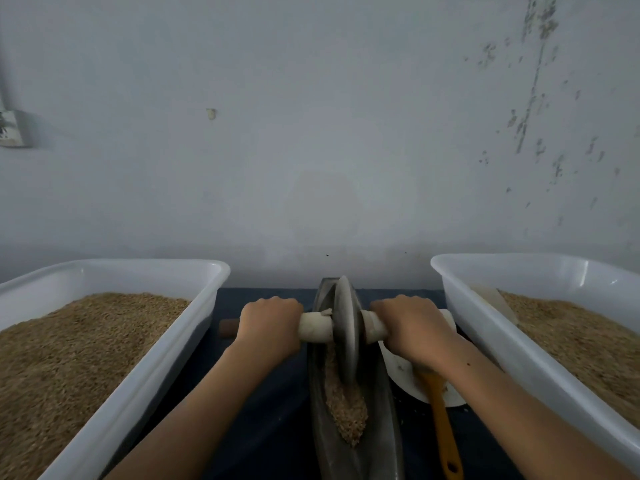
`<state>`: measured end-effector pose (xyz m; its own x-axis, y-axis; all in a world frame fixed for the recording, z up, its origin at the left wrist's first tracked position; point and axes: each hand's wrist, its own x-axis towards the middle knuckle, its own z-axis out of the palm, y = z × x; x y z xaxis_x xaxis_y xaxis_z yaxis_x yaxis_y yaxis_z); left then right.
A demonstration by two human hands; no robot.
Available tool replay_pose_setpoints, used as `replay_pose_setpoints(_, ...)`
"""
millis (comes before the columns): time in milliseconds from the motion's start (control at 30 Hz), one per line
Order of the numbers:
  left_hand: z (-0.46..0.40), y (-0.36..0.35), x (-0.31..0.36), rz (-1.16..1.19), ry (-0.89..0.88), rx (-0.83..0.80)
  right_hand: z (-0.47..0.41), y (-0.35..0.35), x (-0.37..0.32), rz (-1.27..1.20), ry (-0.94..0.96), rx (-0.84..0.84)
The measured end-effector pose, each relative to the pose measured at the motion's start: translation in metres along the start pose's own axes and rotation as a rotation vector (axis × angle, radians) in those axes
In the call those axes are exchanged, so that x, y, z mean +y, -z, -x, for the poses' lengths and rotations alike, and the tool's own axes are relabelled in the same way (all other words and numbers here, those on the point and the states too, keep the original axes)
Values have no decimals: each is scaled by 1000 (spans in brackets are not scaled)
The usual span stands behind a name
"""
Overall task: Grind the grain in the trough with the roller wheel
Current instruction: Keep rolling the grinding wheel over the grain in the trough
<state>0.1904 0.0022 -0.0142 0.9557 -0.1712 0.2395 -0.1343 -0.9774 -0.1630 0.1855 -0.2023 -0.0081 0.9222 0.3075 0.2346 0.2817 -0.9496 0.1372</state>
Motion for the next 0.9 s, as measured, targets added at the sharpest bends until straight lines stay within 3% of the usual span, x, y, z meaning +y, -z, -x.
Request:
replay_pose_setpoints(100, 0, -4, 2, 24, 15, 114, -1, -8, -1, 13, -25, 137)
replay_pose_setpoints(200, 2, -4, 1, 33, 18, 98, 0, -6, -1, 24, -15, 131)
replay_pose_setpoints(300, 2, 1, -1, 21, -3, -22, 3, 2, 1, 43, 17, 32)
replay_pose_setpoints(467, 4, 14, -8, 99, -70, -348, 7, 18, 3, 0, 76, -288)
replay_pose_setpoints(567, 5, 14, -11, 165, -67, -452, 7, 21, 1, 16, 78, -342)
replay_pose_setpoints(667, 4, 11, -10, 118, -40, -331, 5, 17, -3, 67, 60, -245)
replay_pose_setpoints(833, 0, 1, -1, -10, -8, 82, 4, 0, -1, -13, -13, 44)
replay_pose_setpoints(900, 1, -3, 1, -6, -12, 170, 4, -4, 0, -29, -24, 92)
